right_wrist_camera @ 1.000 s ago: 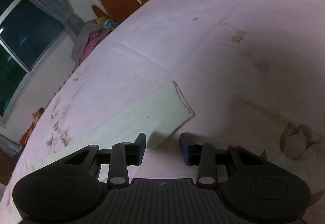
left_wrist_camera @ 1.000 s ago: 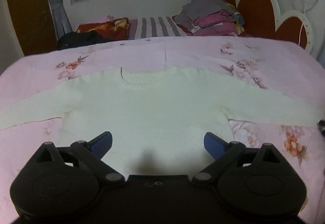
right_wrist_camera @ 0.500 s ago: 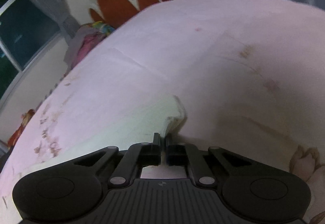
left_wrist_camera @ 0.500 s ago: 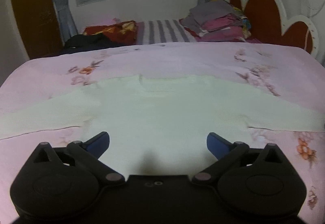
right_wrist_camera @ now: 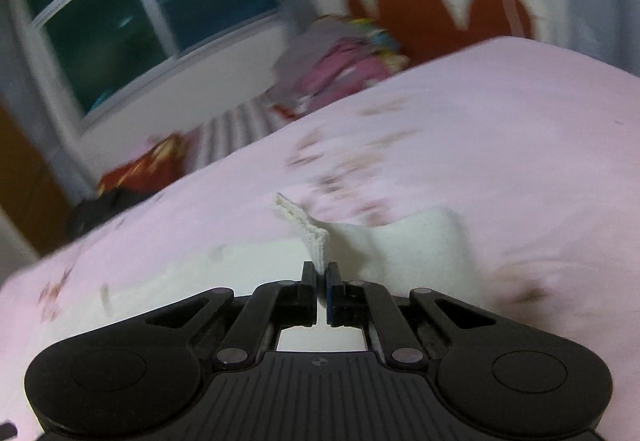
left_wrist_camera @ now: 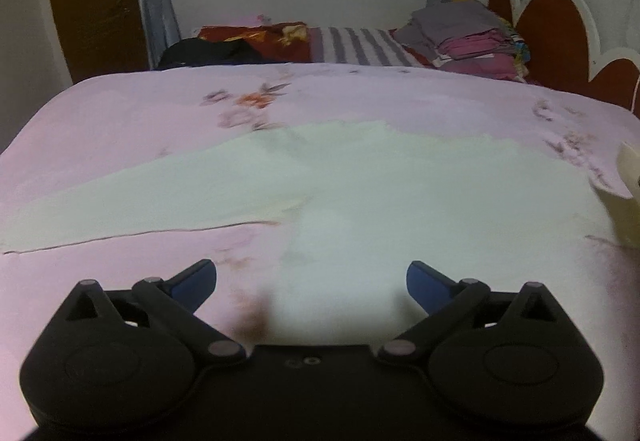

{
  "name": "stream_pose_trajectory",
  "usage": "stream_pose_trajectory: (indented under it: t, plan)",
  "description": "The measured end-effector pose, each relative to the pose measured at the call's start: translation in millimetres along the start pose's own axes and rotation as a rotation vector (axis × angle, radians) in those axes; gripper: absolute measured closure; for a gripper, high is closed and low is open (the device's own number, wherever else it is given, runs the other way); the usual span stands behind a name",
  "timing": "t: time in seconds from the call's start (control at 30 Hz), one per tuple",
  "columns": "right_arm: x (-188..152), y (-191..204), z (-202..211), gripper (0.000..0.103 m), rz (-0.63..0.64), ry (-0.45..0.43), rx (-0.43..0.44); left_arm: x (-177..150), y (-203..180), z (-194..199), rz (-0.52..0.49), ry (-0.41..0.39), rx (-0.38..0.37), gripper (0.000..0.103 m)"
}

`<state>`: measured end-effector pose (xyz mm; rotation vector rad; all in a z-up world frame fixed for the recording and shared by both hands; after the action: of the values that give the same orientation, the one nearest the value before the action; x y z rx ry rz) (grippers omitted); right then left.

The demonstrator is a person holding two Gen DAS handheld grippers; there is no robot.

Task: Fold small clothes
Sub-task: 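Grasp the sleeve cuff with the right gripper and lift it, then carry the sleeve across the sweater body and lay it down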

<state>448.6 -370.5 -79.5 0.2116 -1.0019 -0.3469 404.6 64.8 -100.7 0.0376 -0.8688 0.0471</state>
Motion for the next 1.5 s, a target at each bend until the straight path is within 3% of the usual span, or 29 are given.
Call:
stream_pose_trajectory:
  t: [0.17,0.37,0.6,0.83,0.87,0.9,0.93,0.97,1.03,1.07,1.1,1.2,1.27,1.4,1.5]
  plan:
    - [-43,102,-23,0.100,0.142,0.059,0.081,-11,45,-1,0.013,0.009,0.001,0.003]
    - [-99,192,-45,0.100,0.294,0.128,0.166,-17,88,-3,0.055,0.021,0.031,0.006]
    - [-140,228,-85,0.100,0.314,0.220,0.226,-20,112,0,0.108,0.034,0.015,0.005]
    - [-150,239,-99,0.099,0.306,0.249,0.245,-17,97,-4,0.087,0.050,-0.028,0.006]
    - [-147,238,-95,0.086,0.311,0.247,0.244,-16,92,-5,0.088,0.049,-0.038,0.006]
    - [-143,235,-89,0.041,0.324,0.238,0.240,-13,86,-8,0.092,0.049,-0.051,0.006]
    - [-139,231,-81,0.017,0.327,0.204,0.238,-10,78,-12,0.102,0.046,-0.072,0.006]
    - [-135,225,-70,0.002,0.332,0.149,0.229,-8,72,-14,0.115,0.043,-0.087,0.006]
    - [-129,212,-54,0.002,0.353,0.106,0.227,-2,55,-24,0.147,0.046,-0.127,0.008]
    - [-127,204,-50,0.009,0.344,0.112,0.225,0,46,-30,0.164,0.045,-0.151,0.010]
    - [-125,193,-46,0.024,0.332,0.113,0.222,3,35,-37,0.180,0.051,-0.177,0.012]
    - [-120,158,-42,0.053,0.314,0.145,0.151,8,4,-62,0.212,0.085,-0.265,0.032]
    - [-117,128,-41,0.056,0.268,0.175,0.112,12,-18,-82,0.238,0.121,-0.320,0.040]
    - [-110,82,-37,0.056,0.220,0.184,0.034,19,-46,-111,0.248,0.127,-0.351,0.045]
    - [-103,55,-38,0.056,0.166,0.179,-0.010,21,-61,-131,0.219,0.145,-0.330,0.058]
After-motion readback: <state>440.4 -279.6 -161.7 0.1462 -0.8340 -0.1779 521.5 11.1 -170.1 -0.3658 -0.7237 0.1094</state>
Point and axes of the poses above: each gripper's, at about its wrist camera, not at the fingertips, and z roughly against the way its jaws point, y to its left, x to its top, the point moved 3 cm from there along -z, roughly the way its jaws point, and after that the axes turned 8 degrees about -y, right-handed, at the moved point
